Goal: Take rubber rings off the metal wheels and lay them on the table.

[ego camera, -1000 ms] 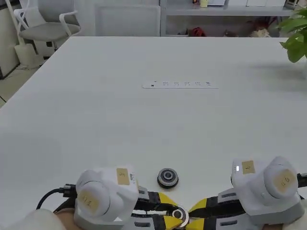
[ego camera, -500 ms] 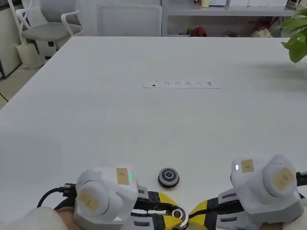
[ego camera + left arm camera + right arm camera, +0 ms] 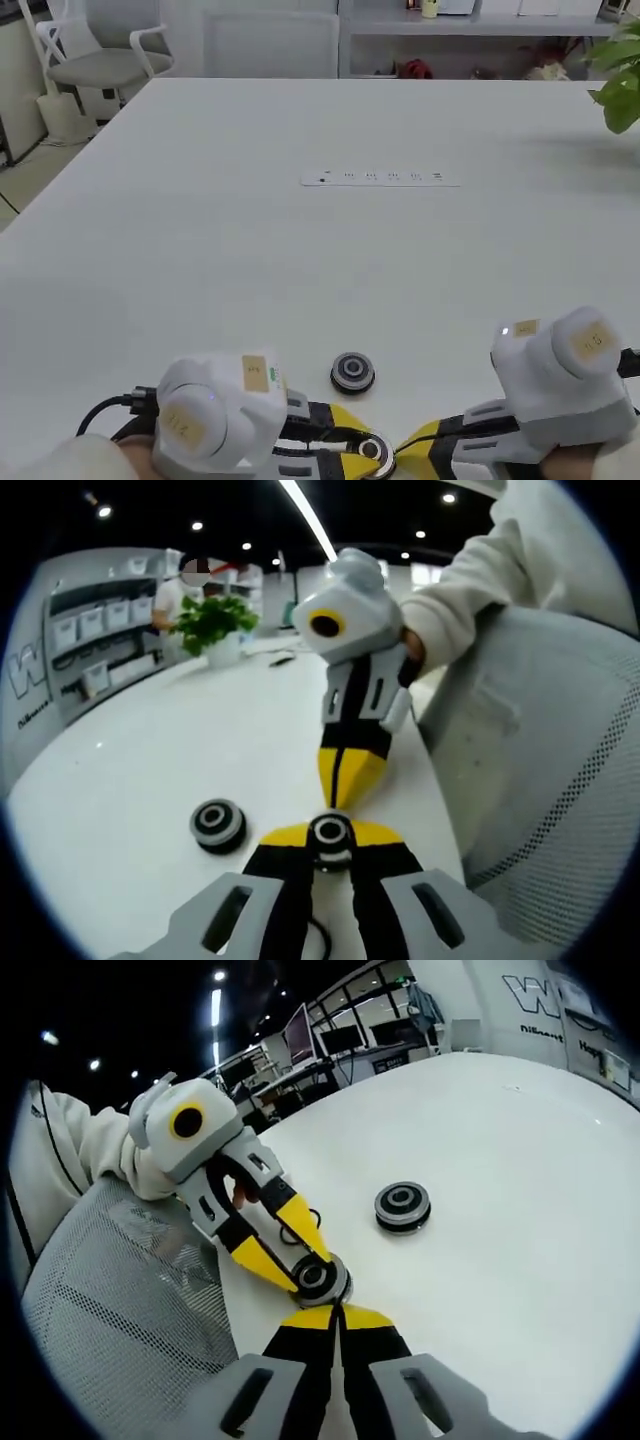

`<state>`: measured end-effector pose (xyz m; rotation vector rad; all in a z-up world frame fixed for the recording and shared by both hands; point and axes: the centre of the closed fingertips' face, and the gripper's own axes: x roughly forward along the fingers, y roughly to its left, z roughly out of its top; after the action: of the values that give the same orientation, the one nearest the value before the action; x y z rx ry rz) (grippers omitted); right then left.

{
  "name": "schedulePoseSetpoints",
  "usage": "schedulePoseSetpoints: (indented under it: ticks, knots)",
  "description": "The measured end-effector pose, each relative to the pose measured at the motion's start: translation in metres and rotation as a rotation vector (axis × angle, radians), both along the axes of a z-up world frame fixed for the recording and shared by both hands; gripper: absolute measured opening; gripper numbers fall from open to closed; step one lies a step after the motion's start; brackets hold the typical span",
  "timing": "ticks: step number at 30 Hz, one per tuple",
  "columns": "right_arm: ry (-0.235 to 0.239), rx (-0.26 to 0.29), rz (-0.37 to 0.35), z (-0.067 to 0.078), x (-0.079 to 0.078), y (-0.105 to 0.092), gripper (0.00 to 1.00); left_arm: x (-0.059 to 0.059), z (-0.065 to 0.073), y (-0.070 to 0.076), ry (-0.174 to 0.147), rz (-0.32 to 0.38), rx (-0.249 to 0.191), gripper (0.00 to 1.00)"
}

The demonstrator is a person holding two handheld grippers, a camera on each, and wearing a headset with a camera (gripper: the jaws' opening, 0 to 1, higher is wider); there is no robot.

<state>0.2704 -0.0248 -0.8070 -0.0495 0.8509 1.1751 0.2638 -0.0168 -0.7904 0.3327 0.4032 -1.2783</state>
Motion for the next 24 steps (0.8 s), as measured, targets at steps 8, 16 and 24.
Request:
schedulePoseSetpoints:
  ticks: [8,16,24]
  knots:
    - [0.064,0.042,-0.048,0.0023,-0.0008,0.0002,0.0,-0.0004,-0.0006,0.0009,-0.003,0.002,0.002,0.14]
    - [0.133,0.081,-0.09,0.0036,-0.0017,-0.0002,0.0,-0.0025,0.0004,0.0009,-0.002,0.002,-0.003,0.14]
    - [0.196,0.137,-0.134,0.0087,-0.0003,-0.0007,0.0,-0.0028,0.0012,0.0009,0.001,0.004,-0.012,0.14]
